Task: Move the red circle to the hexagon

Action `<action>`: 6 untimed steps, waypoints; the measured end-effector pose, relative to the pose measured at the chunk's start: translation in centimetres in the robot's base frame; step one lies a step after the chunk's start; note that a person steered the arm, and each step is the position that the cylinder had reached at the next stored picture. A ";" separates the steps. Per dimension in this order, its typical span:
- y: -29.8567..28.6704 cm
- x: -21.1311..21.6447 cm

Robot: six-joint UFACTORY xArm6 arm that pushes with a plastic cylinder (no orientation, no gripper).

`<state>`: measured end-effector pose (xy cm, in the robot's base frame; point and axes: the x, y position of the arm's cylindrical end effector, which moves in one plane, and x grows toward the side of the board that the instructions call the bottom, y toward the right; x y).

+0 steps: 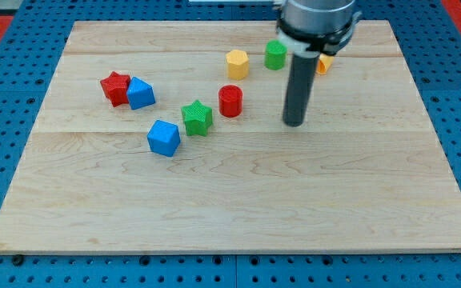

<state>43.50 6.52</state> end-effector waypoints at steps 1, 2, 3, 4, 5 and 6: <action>-7.3 -2.3; -6.7 -6.9; -3.9 -5.4; -3.2 -5.7; -2.1 -9.0; -3.6 -13.6</action>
